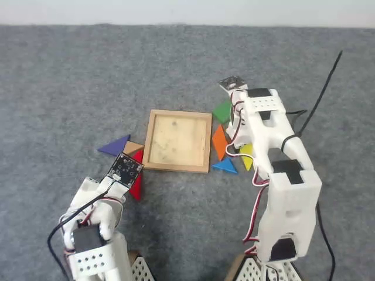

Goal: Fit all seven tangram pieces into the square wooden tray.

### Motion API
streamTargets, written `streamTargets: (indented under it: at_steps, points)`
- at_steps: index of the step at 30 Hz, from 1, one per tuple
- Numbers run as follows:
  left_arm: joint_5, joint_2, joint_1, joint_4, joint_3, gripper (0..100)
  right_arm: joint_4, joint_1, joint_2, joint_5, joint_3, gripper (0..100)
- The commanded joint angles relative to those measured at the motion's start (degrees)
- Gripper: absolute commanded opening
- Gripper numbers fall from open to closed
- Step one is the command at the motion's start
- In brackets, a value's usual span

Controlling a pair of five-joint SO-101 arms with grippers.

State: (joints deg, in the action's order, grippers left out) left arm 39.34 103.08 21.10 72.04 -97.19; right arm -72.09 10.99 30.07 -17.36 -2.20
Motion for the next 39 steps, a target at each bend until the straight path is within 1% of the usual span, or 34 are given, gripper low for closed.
streamTargets:
  at_steps: [1, 7, 12, 18, 22, 25, 27, 29, 32, 34, 36, 39]
  points:
    - [0.44, 1.05, 0.53, 0.18, 0.75, 2, -0.13, -0.75, 0.31, 0.79, -0.26, 14.9]
    - [0.44, 1.05, 0.53, 0.18, 0.75, 2, -0.75, -0.75, -0.57, 0.97, -0.62, 14.5]
    - [0.44, 1.05, 0.53, 0.18, 0.75, 2, -5.23, -0.75, -7.43, 1.49, -0.62, 14.5]
    - [0.44, 1.05, 0.53, 0.18, 0.75, 2, -11.47, -0.22, -17.36, 6.86, -0.62, 14.5]
    - [0.44, 1.05, 0.53, 0.18, 0.75, 2, -13.85, 1.36, -22.2, 12.13, -0.62, 14.4]
    - [0.44, 1.05, 0.53, 0.18, 0.75, 2, -14.2, 3.38, -23.52, 12.66, -0.44, 14.7]
    - [0.44, 1.05, 0.53, 0.18, 0.75, 2, -12.97, 3.47, -22.46, 12.57, -0.35, 15.0]
    - [0.44, 1.05, 0.53, 0.18, 0.75, 2, -11.03, 3.03, -19.56, 12.48, -0.35, 18.6]
    - [0.44, 1.05, 0.53, 0.18, 0.75, 2, -9.63, 2.33, -12.97, 12.4, -0.62, 33.3]
    - [0.44, 1.05, 0.53, 0.18, 0.75, 2, -8.57, 2.24, -8.4, 10.9, -1.23, 42.1]
    - [0.44, 1.05, 0.62, 0.18, 0.75, 2, -7.52, 2.42, -3.91, 8.35, -2.11, 44.1]
    - [0.44, 1.05, 0.62, 0.18, 0.75, 2, -6.29, 2.42, 2.33, 8.09, -5.27, 40.3]
